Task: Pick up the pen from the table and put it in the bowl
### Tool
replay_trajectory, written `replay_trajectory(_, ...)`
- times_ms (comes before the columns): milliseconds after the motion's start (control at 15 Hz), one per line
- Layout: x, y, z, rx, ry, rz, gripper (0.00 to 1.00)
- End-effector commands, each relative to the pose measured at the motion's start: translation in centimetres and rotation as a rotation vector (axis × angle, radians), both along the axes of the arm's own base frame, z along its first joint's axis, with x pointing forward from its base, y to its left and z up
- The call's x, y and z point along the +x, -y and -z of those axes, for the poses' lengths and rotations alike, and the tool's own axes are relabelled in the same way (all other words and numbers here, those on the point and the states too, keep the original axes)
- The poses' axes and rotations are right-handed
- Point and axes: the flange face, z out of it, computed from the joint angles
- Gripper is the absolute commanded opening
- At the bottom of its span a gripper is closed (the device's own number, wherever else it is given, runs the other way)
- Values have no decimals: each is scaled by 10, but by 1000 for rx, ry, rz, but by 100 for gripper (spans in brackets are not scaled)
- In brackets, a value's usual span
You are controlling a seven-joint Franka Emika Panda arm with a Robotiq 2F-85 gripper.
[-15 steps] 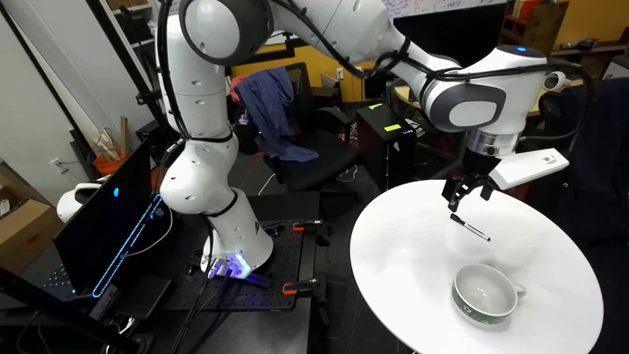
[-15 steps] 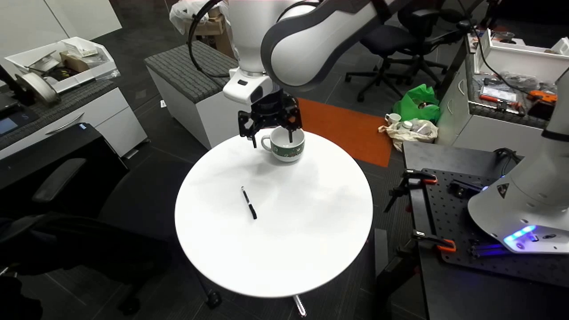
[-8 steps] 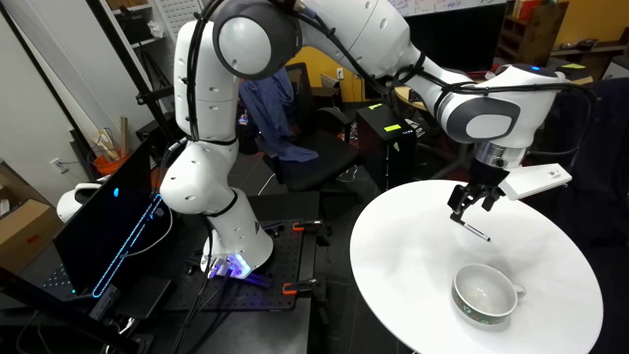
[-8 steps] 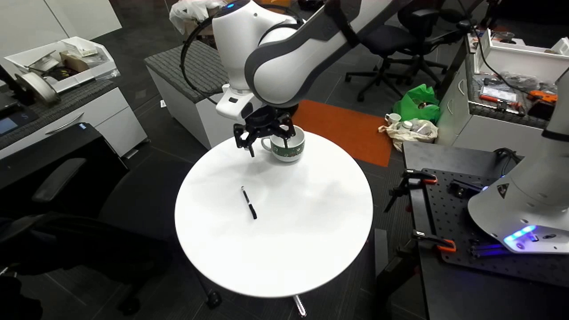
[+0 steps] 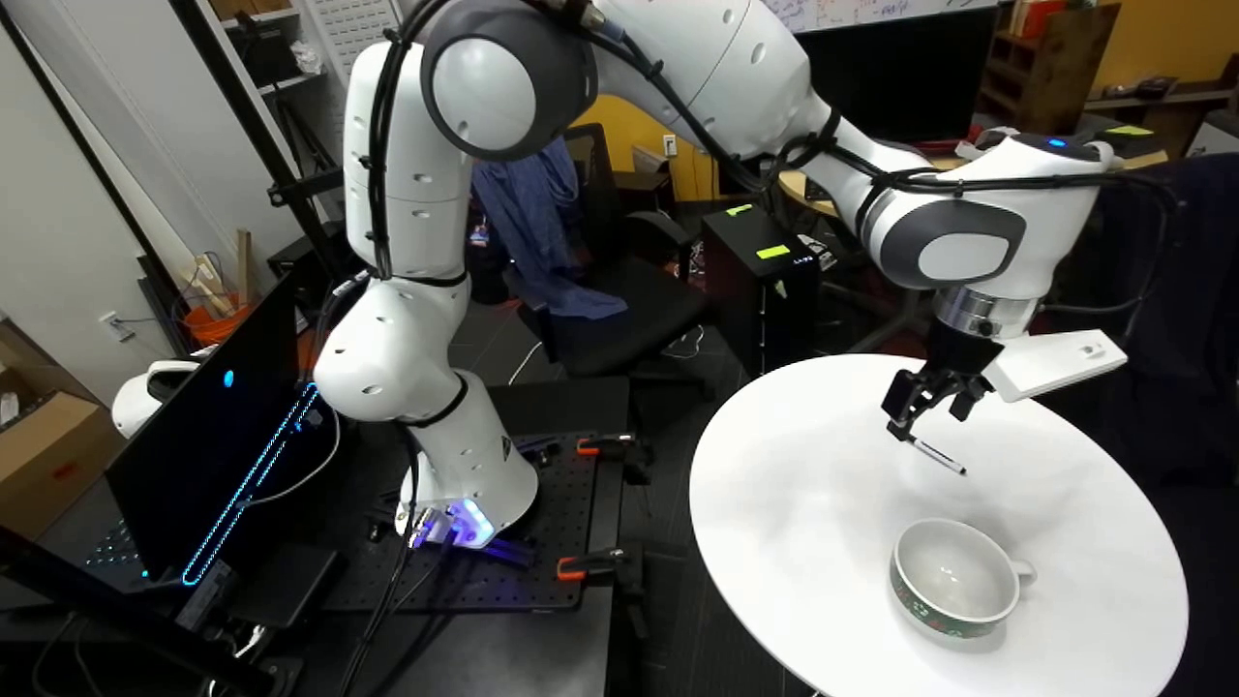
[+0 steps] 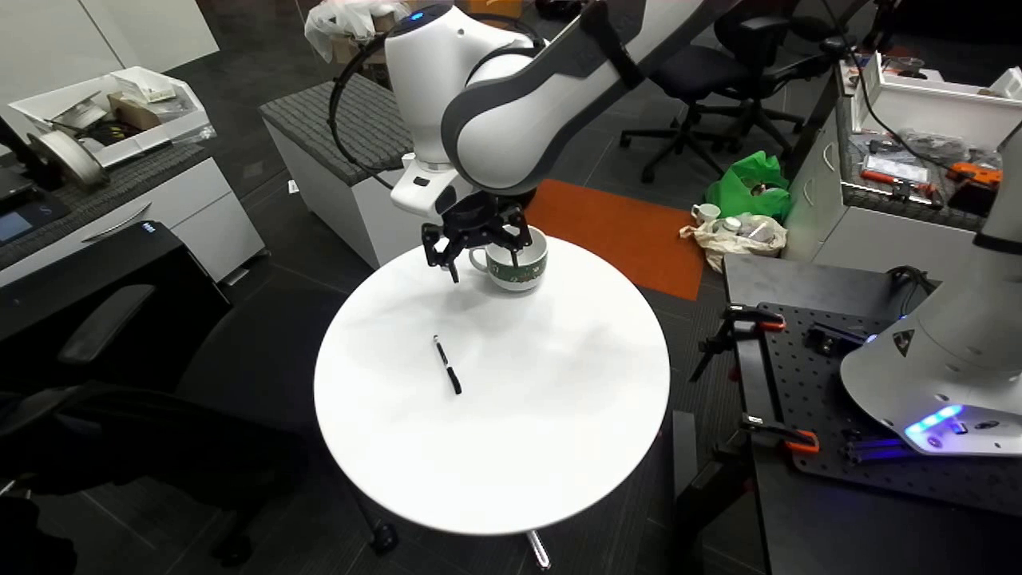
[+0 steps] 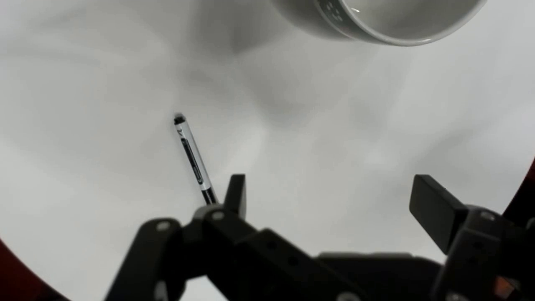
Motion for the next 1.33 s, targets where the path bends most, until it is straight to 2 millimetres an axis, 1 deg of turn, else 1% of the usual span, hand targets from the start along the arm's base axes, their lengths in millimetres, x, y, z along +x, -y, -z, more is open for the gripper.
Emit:
replay_trajectory(0,3,0,9,13,53,-6,100)
replay_trajectory(200,5,-6,21,17,97,-24,100)
replay_trajectory(400,8,-18,37,25,131,-55,100)
replay_trajectory(667,11,-33,53,43,113,-76,100)
replay_trajectory(933,17,-43,63,47,96,-91,100)
replay_trajectory(1267,32,-47,75,30,96,-91,100)
